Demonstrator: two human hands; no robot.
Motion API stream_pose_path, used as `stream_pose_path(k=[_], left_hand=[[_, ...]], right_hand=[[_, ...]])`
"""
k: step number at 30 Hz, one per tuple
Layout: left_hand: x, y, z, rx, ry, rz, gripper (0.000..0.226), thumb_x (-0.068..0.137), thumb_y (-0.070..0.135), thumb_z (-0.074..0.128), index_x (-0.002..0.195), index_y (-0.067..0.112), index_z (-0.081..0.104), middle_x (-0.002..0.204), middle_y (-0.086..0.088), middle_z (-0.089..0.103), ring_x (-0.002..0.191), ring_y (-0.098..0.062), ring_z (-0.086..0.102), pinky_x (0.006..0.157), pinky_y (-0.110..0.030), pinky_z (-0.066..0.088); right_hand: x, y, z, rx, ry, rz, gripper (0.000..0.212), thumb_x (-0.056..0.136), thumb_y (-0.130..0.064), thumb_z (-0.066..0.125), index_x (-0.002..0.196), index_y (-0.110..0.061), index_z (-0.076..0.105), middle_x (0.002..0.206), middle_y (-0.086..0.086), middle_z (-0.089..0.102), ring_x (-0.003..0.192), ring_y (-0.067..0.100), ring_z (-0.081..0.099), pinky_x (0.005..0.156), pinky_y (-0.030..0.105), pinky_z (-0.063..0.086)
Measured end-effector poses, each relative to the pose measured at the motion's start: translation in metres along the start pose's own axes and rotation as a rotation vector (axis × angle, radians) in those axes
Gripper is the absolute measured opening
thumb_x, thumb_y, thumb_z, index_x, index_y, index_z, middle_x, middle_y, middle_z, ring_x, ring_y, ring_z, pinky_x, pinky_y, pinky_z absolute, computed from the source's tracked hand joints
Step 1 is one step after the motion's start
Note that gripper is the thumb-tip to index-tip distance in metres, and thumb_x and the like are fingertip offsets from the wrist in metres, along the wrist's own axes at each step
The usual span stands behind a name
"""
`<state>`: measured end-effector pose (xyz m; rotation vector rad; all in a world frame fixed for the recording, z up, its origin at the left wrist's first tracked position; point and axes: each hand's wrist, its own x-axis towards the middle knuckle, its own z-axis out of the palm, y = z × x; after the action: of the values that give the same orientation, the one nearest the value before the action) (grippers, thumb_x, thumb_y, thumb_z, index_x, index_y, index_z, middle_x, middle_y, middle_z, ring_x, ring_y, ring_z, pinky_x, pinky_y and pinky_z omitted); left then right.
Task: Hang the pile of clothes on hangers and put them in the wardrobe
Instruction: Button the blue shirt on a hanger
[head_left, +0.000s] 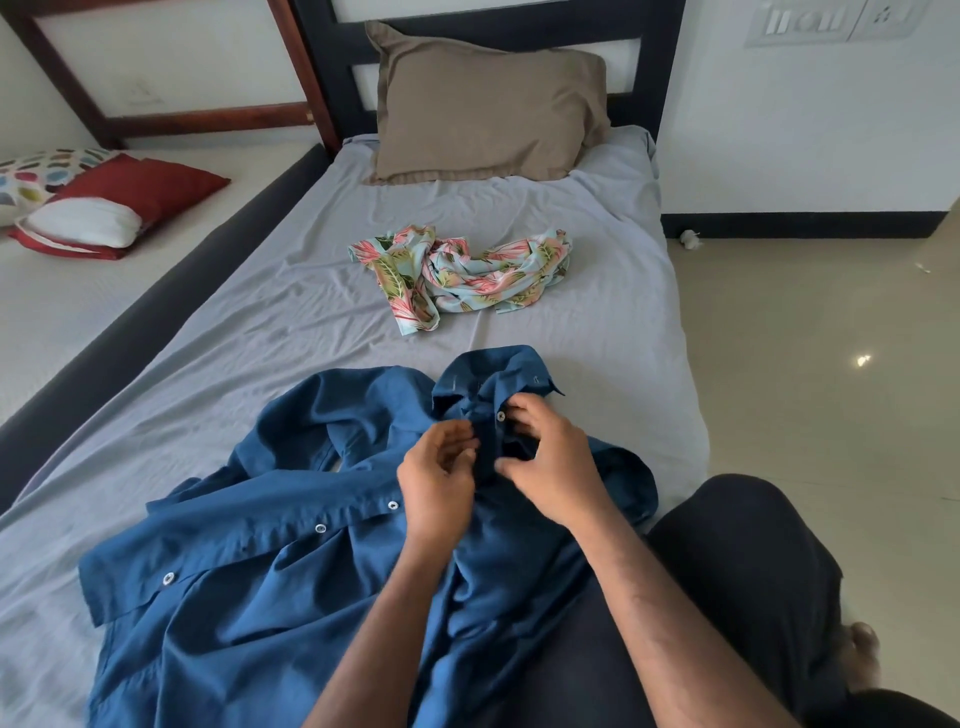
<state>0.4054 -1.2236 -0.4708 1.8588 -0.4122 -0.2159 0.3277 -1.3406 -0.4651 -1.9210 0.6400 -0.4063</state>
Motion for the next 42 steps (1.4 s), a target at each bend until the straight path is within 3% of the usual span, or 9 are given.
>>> stream_pose_path(k=[4, 7, 11, 17, 21, 26, 30, 34, 42], left_hand=[[-0.001, -0.016, -0.019, 0.27, 0.012, 0.196, 0.027, 0.079, -0.006, 0.076, 0.087, 0.019, 0.074, 0.087, 0.011, 0.066, 0.081, -0.005, 0.066, 0.075, -0.018, 0.053], [-0.001, -0.027, -0.024, 0.464, -0.017, 0.29, 0.019, 0.075, 0.006, 0.084, 0.08, 0.023, 0.077, 0.08, 0.014, 0.061, 0.084, -0.015, 0.056, 0.078, -0.034, 0.044], [-0.004, -0.035, -0.022, 0.57, -0.121, 0.257, 0.01, 0.081, 0.02, 0.082, 0.088, 0.027, 0.08, 0.083, 0.017, 0.059, 0.092, -0.012, 0.051, 0.079, -0.031, 0.025], [-0.001, -0.042, -0.027, 0.534, -0.221, 0.239, 0.013, 0.081, 0.01, 0.081, 0.093, 0.014, 0.081, 0.089, 0.0, 0.067, 0.092, -0.019, 0.058, 0.085, -0.024, 0.043], [0.001, -0.041, -0.027, 0.565, -0.232, 0.259, 0.009, 0.084, 0.01, 0.076, 0.083, 0.018, 0.074, 0.084, 0.006, 0.064, 0.087, -0.019, 0.058, 0.082, -0.037, 0.047], [0.03, -0.015, -0.047, 0.063, 0.087, 0.002, 0.011, 0.098, 0.013, 0.062, 0.088, 0.017, 0.062, 0.082, 0.002, 0.063, 0.072, -0.011, 0.055, 0.074, -0.028, 0.046], [0.061, 0.01, -0.073, -0.048, 0.217, -0.04, 0.014, 0.102, 0.023, 0.057, 0.092, 0.015, 0.063, 0.08, -0.005, 0.059, 0.069, -0.016, 0.05, 0.061, -0.029, 0.044], [0.081, 0.032, -0.085, -0.04, 0.272, -0.017, 0.01, 0.1, 0.024, 0.061, 0.093, 0.019, 0.066, 0.086, -0.004, 0.067, 0.077, -0.017, 0.06, 0.072, -0.037, 0.052], [0.03, 0.037, -0.055, -0.144, 0.003, 0.015, 0.015, 0.091, 0.007, 0.073, 0.087, 0.021, 0.076, 0.082, -0.002, 0.077, 0.077, -0.014, 0.07, 0.077, -0.032, 0.057]], right_hand=[[-0.002, 0.005, 0.004, -0.427, 0.106, -0.06, 0.047, 0.073, -0.006, 0.081, 0.107, -0.024, 0.055, 0.107, -0.007, 0.064, 0.1, 0.023, 0.062, 0.088, 0.041, 0.051], [-0.002, 0.004, 0.0, -0.52, 0.226, -0.026, 0.028, 0.077, -0.019, 0.084, 0.096, -0.02, 0.063, 0.108, 0.0, 0.064, 0.098, 0.028, 0.059, 0.085, 0.039, 0.05], [-0.004, 0.0, -0.003, -0.541, 0.21, 0.012, 0.01, 0.089, -0.031, 0.074, 0.094, -0.022, 0.074, 0.095, 0.001, 0.069, 0.094, 0.028, 0.061, 0.079, 0.039, 0.051], [-0.006, -0.002, -0.006, -0.708, 0.071, 0.124, 0.019, 0.095, -0.029, 0.065, 0.111, -0.023, 0.072, 0.11, 0.001, 0.065, 0.114, 0.029, 0.053, 0.092, 0.043, 0.045], [-0.005, -0.003, -0.003, -0.585, 0.219, 0.027, 0.013, 0.098, -0.025, 0.055, 0.097, -0.022, 0.067, 0.088, -0.004, 0.064, 0.095, 0.024, 0.058, 0.088, 0.043, 0.038], [-0.003, -0.004, -0.006, -0.411, 0.279, -0.111, 0.016, 0.1, -0.036, 0.061, 0.089, -0.024, 0.063, 0.067, -0.013, 0.059, 0.062, 0.013, 0.054, 0.08, 0.036, 0.033], [-0.003, -0.001, -0.005, -0.363, 0.179, -0.147, 0.014, 0.096, -0.037, 0.068, 0.095, -0.023, 0.07, 0.077, -0.015, 0.068, 0.077, 0.015, 0.066, 0.086, 0.039, 0.042], [-0.003, -0.002, -0.003, -0.397, 0.103, -0.126, 0.014, 0.097, -0.032, 0.067, 0.107, -0.023, 0.071, 0.094, -0.011, 0.073, 0.09, 0.017, 0.068, 0.092, 0.046, 0.048], [0.001, -0.003, -0.011, -0.002, 0.118, 0.038, 0.012, 0.086, -0.027, 0.081, 0.079, -0.018, 0.076, 0.069, -0.008, 0.069, 0.065, 0.003, 0.063, 0.064, 0.016, 0.048]])
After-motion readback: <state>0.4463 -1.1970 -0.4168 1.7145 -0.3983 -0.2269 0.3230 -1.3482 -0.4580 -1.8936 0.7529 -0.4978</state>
